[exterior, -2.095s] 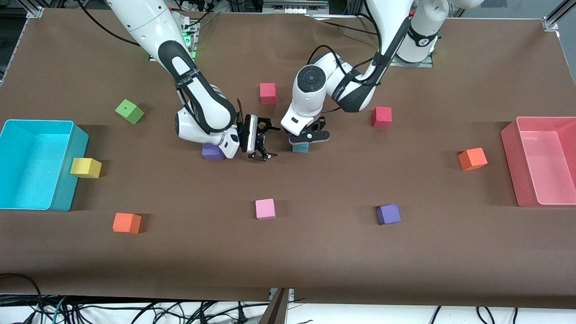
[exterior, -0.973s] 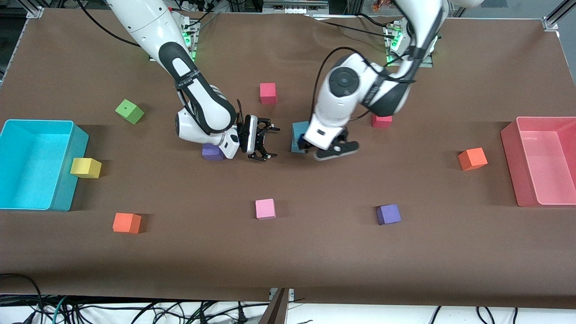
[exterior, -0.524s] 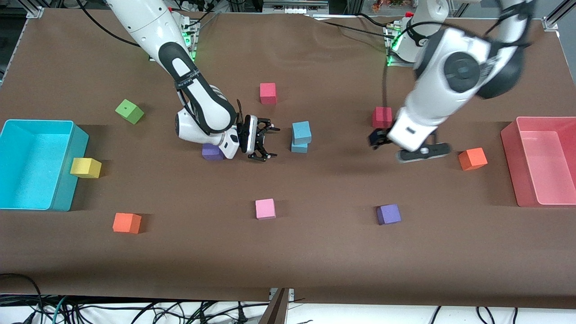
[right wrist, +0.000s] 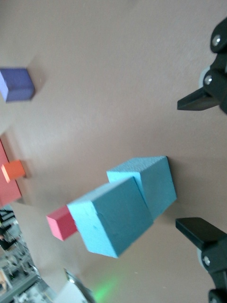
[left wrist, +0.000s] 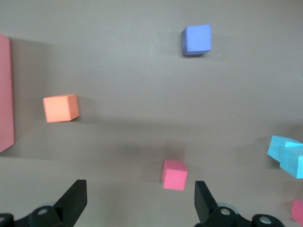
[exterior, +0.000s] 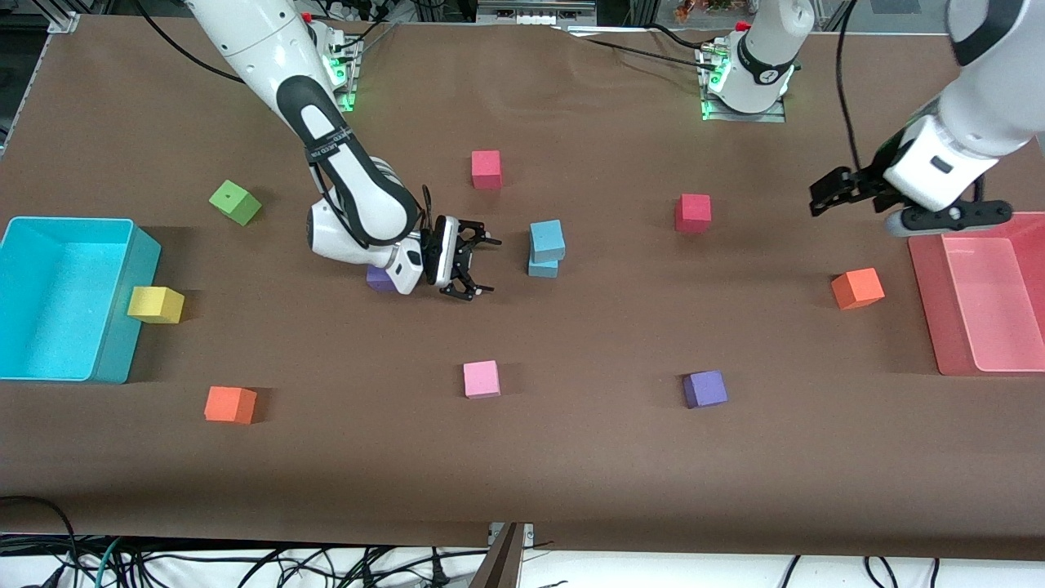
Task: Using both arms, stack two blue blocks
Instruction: 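Open the left gripper and raise it while the right gripper withdraws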
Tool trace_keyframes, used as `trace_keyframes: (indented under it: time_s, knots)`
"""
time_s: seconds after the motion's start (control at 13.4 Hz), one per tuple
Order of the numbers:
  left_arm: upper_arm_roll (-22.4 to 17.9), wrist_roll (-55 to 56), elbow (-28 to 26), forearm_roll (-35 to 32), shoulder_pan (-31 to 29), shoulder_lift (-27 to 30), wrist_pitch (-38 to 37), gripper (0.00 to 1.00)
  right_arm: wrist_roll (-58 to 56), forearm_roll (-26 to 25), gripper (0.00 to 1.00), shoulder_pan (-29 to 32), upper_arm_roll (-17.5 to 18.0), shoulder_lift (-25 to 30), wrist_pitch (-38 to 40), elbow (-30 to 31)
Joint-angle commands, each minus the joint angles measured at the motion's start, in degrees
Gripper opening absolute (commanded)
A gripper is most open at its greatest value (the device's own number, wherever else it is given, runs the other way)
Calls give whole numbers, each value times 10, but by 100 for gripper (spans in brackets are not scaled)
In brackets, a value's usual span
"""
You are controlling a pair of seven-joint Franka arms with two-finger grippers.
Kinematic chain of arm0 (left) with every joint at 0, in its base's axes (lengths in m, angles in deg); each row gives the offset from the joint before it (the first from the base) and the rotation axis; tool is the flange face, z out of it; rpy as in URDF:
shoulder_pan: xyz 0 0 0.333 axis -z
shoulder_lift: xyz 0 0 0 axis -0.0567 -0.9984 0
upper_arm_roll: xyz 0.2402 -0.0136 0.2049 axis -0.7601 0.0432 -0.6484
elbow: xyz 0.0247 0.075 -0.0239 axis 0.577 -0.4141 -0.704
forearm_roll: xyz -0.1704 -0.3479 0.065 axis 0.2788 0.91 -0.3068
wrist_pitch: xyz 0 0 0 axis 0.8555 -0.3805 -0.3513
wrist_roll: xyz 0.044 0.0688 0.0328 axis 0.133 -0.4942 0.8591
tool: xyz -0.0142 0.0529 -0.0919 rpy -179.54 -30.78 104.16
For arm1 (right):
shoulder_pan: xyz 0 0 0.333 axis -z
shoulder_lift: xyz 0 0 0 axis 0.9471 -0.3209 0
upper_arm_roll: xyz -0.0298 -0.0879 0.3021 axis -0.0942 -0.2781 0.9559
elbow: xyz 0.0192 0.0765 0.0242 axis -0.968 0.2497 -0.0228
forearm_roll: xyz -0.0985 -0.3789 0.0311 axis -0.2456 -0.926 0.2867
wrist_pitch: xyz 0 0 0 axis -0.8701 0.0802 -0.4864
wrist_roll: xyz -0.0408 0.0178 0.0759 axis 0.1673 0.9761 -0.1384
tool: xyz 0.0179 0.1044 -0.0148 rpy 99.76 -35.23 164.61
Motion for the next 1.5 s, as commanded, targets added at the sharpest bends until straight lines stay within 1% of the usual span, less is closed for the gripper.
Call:
trace_keyframes:
  time_s: [0.0,0.15,0.3,0.45,0.52,0.67,0.75,0.9,0.97,1.05,1.2,1.27,1.42]
  knots:
    - [0,-9,23,-10,1,-1,-27,100,118,-26,100,-2,-3,79,5,53]
    - [3,-8,27,-10,1,-1,-28,100,258,-145,100,-1,-18,123,7,67]
    - [5,-5,51,-12,2,-4,-31,100,396,-245,100,-1,-34,152,20,71]
    - [3,0,69,-31,2,-9,-37,100,531,-345,100,6,-57,180,53,70]
    - [0,-1,72,-31,1,-12,-38,100,596,-407,100,21,-70,191,87,64]
    - [-1,0,88,-30,2,-22,-38,100,724,-555,100,36,-94,201,162,21]
    - [-1,2,94,-31,2,-27,-38,100,807,-615,100,41,-101,210,200,-5]
    - [1,0,94,-31,3,-31,-38,100,946,-734,100,48,-103,209,273,-69]
    - [3,0,94,-31,6,-36,-38,100,980,-779,100,51,-108,204,308,-98]
    - [4,0,94,-31,9,-41,-38,100,985,-806,100,52,-117,200,323,-120]
    - [14,1,95,-32,11,-54,-37,100,1009,-826,100,76,-120,190,370,-175]
    - [15,-1,95,-32,9,-52,-37,100,1039,-850,100,91,-119,191,390,-195]
    - [14,-1,100,-32,7,-53,-37,100,1064,-881,100,120,-116,197,415,-214]
